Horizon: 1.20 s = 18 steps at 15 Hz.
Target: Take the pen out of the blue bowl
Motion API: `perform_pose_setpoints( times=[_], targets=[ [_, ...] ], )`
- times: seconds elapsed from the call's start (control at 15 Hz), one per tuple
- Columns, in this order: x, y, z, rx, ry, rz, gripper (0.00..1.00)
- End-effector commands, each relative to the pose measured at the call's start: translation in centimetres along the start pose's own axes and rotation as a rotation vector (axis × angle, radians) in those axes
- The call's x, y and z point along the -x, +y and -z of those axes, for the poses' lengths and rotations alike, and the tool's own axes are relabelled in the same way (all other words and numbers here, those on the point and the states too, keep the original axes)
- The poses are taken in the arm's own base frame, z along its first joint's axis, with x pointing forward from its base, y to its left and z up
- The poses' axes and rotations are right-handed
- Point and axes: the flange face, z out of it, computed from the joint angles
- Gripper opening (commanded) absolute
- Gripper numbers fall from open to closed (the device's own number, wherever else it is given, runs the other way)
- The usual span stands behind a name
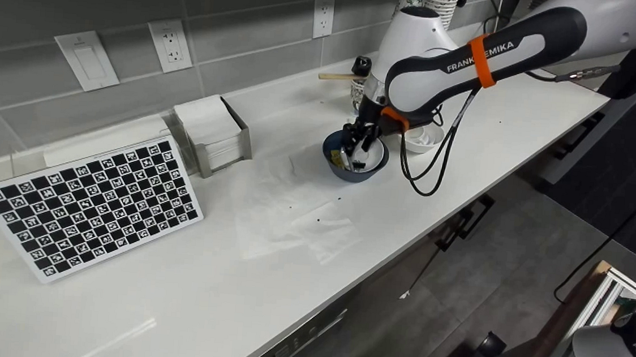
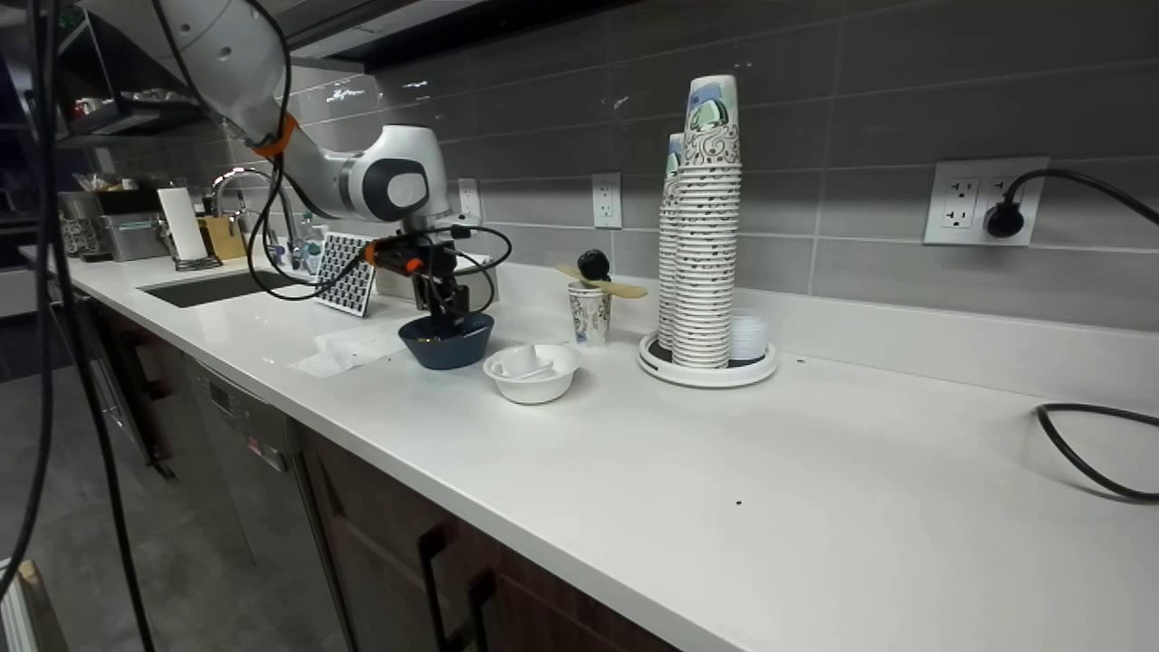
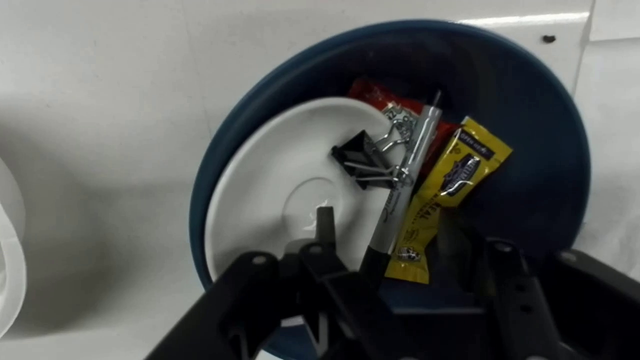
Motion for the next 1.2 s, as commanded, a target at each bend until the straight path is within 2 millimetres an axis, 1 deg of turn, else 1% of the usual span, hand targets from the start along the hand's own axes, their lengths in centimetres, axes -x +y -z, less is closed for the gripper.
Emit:
perform_pose_setpoints(
  times=[0.0, 0.13, 0.2, 0.4, 0.47, 0.53, 0.6, 0.67, 0.73, 0.8, 0.87, 1.0, 1.07, 1.13],
  targets=[
    [-1.1, -0.5, -0.8, -0.011, -0.028, 0.001, 0.55],
    [-1.1, -0.5, -1.4, -0.003, -0.043, 0.001, 0.52],
    [-1.2, -0.5, -1.6, -0.001, -0.048, 0.001, 0.53],
    [-1.3, -0.8, -2.2, -0.016, -0.057, 0.007, 0.47],
    [-1.4, -1.0, -2.3, -0.023, -0.060, 0.013, 0.42],
    [-1.4, -1.1, -2.5, -0.027, -0.060, 0.019, 0.42],
    [-1.4, -1.3, -2.6, -0.030, -0.062, 0.024, 0.35],
    [-1.5, -1.4, -2.6, -0.029, -0.065, 0.028, 0.31],
    [-1.5, -1.5, -2.8, -0.028, -0.069, 0.030, 0.21],
    [-1.5, -1.5, -2.9, -0.026, -0.073, 0.031, 0.07],
    [-1.5, -1.6, -3.0, -0.023, -0.077, 0.031, 0.01],
    [-1.6, -1.6, -2.9, -0.019, -0.080, 0.028, 0.01],
    [-1.7, -1.5, -2.7, -0.018, -0.077, 0.028, 0.03],
    [-1.6, -1.6, -1.8, -0.026, -0.065, 0.029, 0.03]
  ],
)
